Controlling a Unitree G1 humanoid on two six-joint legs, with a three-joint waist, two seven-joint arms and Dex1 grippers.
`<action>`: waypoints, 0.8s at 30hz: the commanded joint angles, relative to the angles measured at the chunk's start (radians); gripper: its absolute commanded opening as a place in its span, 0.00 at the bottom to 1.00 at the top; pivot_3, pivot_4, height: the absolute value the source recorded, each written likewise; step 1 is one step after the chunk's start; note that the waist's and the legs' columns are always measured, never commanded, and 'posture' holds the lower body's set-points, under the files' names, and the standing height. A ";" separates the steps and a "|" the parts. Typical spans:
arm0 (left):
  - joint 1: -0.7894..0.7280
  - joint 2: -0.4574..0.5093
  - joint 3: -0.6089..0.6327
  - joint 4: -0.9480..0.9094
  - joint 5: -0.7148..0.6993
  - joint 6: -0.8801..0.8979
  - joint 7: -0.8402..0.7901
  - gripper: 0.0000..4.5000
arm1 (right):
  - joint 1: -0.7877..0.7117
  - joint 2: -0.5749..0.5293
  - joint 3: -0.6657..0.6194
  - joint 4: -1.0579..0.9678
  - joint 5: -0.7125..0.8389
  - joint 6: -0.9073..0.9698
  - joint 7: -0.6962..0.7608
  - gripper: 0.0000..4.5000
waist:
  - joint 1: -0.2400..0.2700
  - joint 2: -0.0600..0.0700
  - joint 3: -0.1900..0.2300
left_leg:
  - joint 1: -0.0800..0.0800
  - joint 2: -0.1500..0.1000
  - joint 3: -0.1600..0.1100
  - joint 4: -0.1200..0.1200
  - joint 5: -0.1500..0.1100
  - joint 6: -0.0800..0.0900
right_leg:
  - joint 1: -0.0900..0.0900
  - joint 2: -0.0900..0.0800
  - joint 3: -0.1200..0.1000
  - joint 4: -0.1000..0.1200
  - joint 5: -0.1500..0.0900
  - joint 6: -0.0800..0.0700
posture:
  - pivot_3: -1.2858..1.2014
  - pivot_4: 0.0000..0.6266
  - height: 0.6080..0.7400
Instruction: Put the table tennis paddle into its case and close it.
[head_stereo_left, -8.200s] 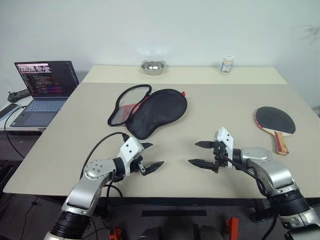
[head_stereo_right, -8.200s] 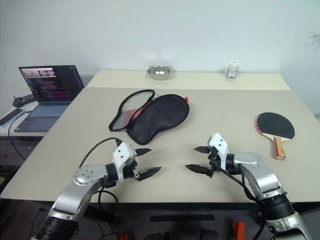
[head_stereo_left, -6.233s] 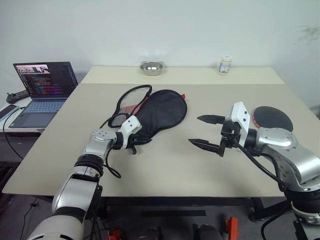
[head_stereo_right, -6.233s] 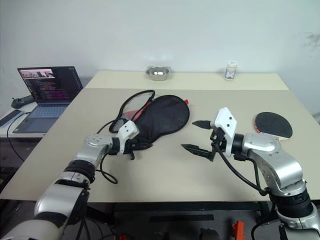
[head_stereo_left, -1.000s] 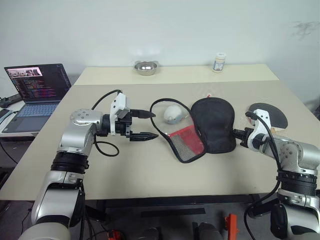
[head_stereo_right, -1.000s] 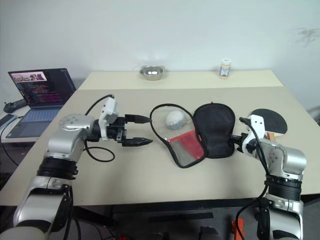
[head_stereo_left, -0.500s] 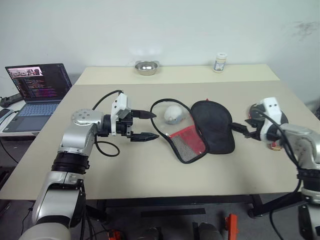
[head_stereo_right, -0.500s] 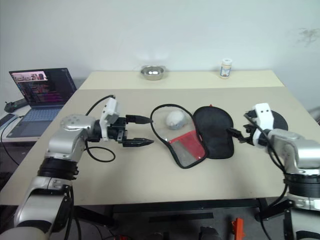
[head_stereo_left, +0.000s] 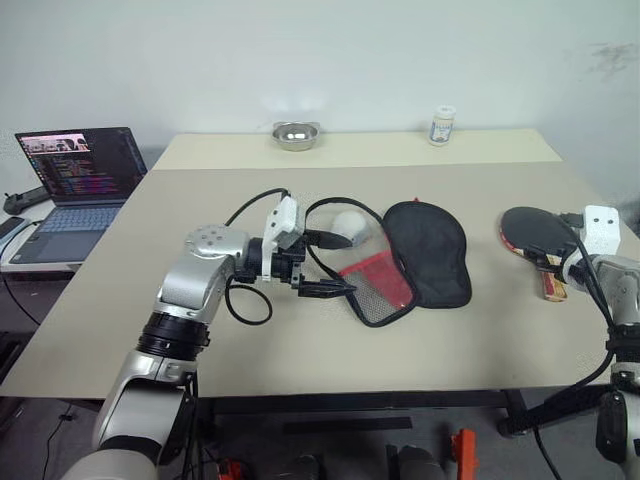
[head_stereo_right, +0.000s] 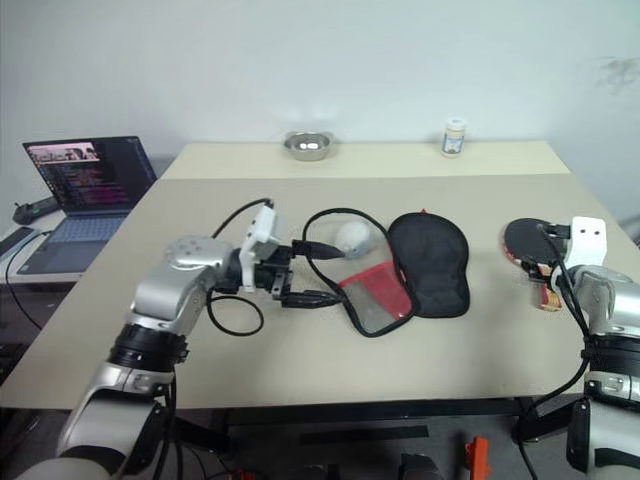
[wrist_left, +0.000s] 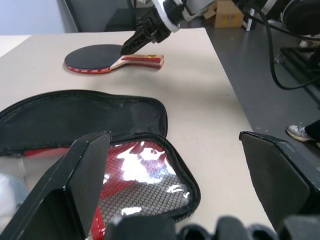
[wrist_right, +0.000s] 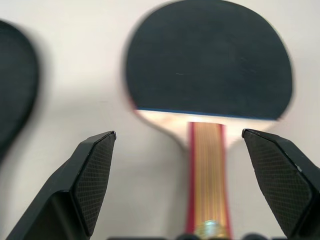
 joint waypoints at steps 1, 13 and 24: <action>-0.040 -0.002 -0.005 0.003 0.017 -0.038 0.005 1.00 | -0.052 -0.006 0.020 0.105 -0.037 -0.074 0.010 0.99 | 0.000 0.000 0.000 | 0.000 0.000 0.000 0.000 0.000 0.000 | 0.000 0.000 0.000 0.000 0.000 0.000 | 0.52 0.24 1.00; -0.044 0.013 0.003 -0.005 0.027 -0.025 0.023 1.00 | -0.186 0.011 0.114 0.467 -0.138 -0.271 0.049 0.99 | -0.010 0.000 0.000 | 0.000 0.000 0.001 0.000 0.000 0.000 | 0.000 0.000 0.000 0.000 0.000 0.000 | 0.52 0.24 1.00; -0.034 0.041 0.027 -0.018 0.016 -0.004 0.045 1.00 | -0.256 0.020 0.095 0.608 -0.139 -0.328 0.051 0.59 | -0.014 0.000 0.000 | 0.002 0.000 0.001 0.001 0.000 0.001 | 0.002 0.000 0.001 0.000 0.001 0.001 | 0.52 0.24 1.00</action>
